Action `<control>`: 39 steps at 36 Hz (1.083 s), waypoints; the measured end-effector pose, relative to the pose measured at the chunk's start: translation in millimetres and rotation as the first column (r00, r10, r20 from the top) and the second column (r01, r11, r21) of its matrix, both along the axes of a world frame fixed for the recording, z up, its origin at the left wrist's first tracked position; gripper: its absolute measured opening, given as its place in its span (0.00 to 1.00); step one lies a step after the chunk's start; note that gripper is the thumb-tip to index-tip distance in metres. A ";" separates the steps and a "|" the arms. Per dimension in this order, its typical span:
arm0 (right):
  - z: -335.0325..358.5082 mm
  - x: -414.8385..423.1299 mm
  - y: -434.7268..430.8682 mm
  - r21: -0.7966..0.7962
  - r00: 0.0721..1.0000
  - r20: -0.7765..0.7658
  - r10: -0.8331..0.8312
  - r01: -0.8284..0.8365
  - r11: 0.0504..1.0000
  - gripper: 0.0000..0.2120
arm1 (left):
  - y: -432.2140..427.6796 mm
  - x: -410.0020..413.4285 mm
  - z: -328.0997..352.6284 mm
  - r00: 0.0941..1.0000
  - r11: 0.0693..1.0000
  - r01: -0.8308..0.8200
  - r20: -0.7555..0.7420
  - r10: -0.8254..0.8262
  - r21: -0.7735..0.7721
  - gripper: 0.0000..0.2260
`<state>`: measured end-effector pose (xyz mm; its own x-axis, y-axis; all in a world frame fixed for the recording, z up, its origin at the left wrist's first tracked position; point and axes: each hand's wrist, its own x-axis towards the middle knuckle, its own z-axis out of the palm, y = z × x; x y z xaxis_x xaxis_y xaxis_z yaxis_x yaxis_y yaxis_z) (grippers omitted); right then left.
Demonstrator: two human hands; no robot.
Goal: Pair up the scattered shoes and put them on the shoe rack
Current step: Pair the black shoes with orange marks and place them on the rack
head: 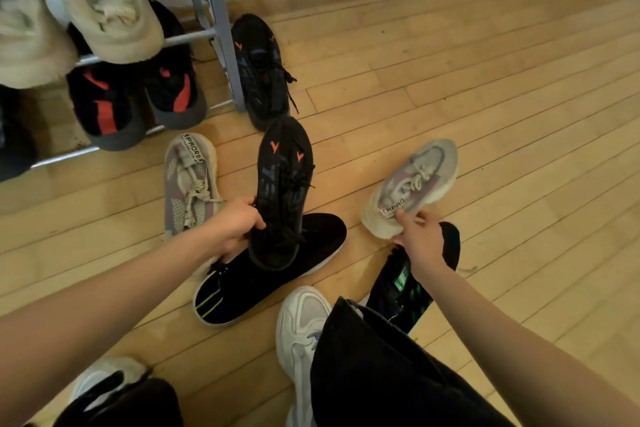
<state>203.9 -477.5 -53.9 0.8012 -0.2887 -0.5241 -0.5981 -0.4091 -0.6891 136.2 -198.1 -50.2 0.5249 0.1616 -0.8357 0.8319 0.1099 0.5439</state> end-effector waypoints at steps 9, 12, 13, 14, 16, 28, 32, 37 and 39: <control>16.0 46.8 41.5 -0.011 0.931 -0.036 0.362 -0.363 0.932 0.16 | 26.6 9.9 1.0 1.000 0.996 0.022 -0.009 -0.021 0.086 0.25; 15.6 59.9 48.8 0.059 0.908 -0.111 0.404 -0.399 0.915 0.21 | 27.9 11.8 3.2 0.999 0.995 0.036 -0.012 -0.035 0.097 0.24; 14.9 61.3 51.3 0.040 0.900 -0.111 0.422 -0.421 0.906 0.21 | 28.3 11.9 3.7 0.999 0.994 0.040 -0.013 -0.039 0.101 0.24; 14.9 61.1 53.6 0.026 0.896 -0.110 0.429 -0.429 0.903 0.20 | 28.8 11.9 4.5 0.999 0.993 0.046 -0.018 -0.044 0.107 0.24; 14.8 56.9 56.6 0.025 0.890 -0.123 0.439 -0.440 0.898 0.18 | 29.5 12.1 4.4 0.998 0.991 0.055 -0.021 -0.052 0.118 0.24; 0.3 31.7 53.3 -0.182 0.776 -0.091 0.624 -0.629 0.756 0.24 | 20.7 7.2 14.4 0.989 0.986 0.142 0.037 -0.146 0.091 0.23; 5.4 34.8 67.4 -0.373 0.737 -0.022 0.675 -0.632 0.679 0.17 | 19.1 6.6 16.9 0.993 0.990 0.099 0.050 -0.105 0.104 0.26; 14.3 45.7 107.1 -0.420 0.641 0.165 0.750 -0.642 0.641 0.14 | 36.7 1.5 18.4 0.994 0.992 -0.041 0.102 0.029 0.115 0.29; 16.7 52.9 127.2 -0.367 0.629 0.149 0.763 -0.681 0.633 0.15 | 46.1 0.3 19.5 0.989 0.987 -0.101 0.115 0.087 0.122 0.28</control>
<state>256.9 -350.3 -37.2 0.8970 0.3605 -0.2557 0.1604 -0.8047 -0.5716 136.5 -152.1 -30.6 0.5895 0.3159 -0.7435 0.7558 0.1090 0.6456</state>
